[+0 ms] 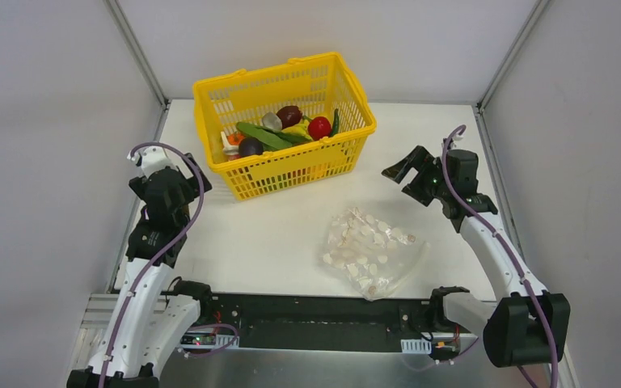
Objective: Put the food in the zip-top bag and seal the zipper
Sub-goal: Move the bin to the center of the board.
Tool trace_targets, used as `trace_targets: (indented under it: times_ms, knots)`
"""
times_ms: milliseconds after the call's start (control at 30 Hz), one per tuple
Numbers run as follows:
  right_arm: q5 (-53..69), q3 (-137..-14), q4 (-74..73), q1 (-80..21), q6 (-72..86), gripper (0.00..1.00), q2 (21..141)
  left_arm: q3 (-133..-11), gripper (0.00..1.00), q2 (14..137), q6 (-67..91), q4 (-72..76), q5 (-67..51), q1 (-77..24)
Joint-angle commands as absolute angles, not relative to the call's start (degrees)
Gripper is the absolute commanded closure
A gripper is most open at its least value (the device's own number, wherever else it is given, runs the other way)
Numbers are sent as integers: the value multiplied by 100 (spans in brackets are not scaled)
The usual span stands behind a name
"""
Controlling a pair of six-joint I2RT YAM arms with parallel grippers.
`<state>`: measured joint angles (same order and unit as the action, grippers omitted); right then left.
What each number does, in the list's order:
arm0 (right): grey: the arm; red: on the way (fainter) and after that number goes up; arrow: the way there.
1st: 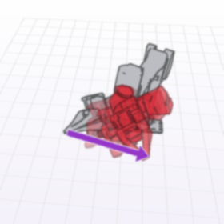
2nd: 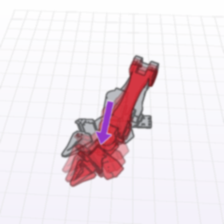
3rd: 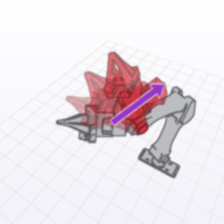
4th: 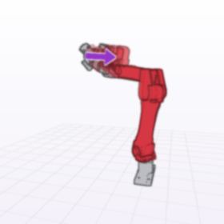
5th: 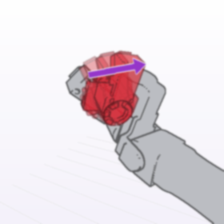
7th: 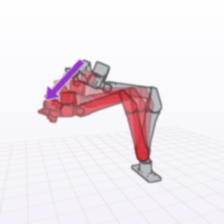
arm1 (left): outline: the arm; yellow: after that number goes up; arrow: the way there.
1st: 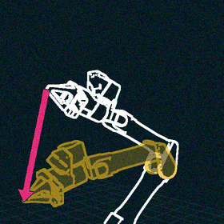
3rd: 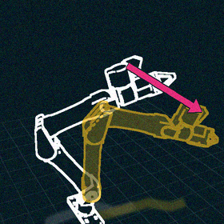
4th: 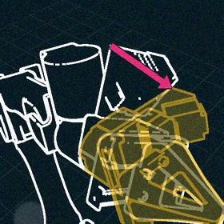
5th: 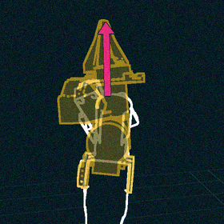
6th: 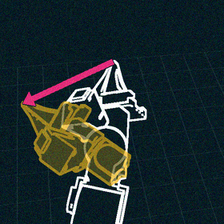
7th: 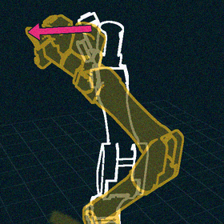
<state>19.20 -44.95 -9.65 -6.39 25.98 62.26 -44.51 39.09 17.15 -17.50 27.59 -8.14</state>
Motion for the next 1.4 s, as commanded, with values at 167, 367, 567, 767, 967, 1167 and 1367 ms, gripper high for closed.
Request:
trace_targets:
  times_ms: [167, 367, 567, 767, 967, 1167, 1367]
  knots:
    - [3109, -4214, -574, -655, 3217, 2, 6509, -4448, 0, 2996, 1767, -1470, 976, -773]
    - [3567, -4164, -484, -655, 3164, 2, 6469, -4987, 0, 3747, 925, -946, -1052, -774]
    - [3653, -4370, -1119, -744, 2726, 2, 6091, -6260, 0, 5266, 99, -1474, -2037, -776]
    - [4330, -4076, -1452, -1168, 2515, 2, 5629, -7043, 0, 6503, -541, -1789, -3057, -834]
    - [4420, -4094, -1597, -3150, 2203, 1, 5657, -7594, 0, 7531, -1219, -2384, -2632, -896]
    - [4270, -4001, -1294, -4678, 2135, 1, 5850, -7920, 0, 7991, -1664, -3748, -3661, -1068]
    - [3300, -4109, -1824, -5967, 1768, 2, 6436, -7446, 0, 7698, -1785, -4445, -3917, -1571]
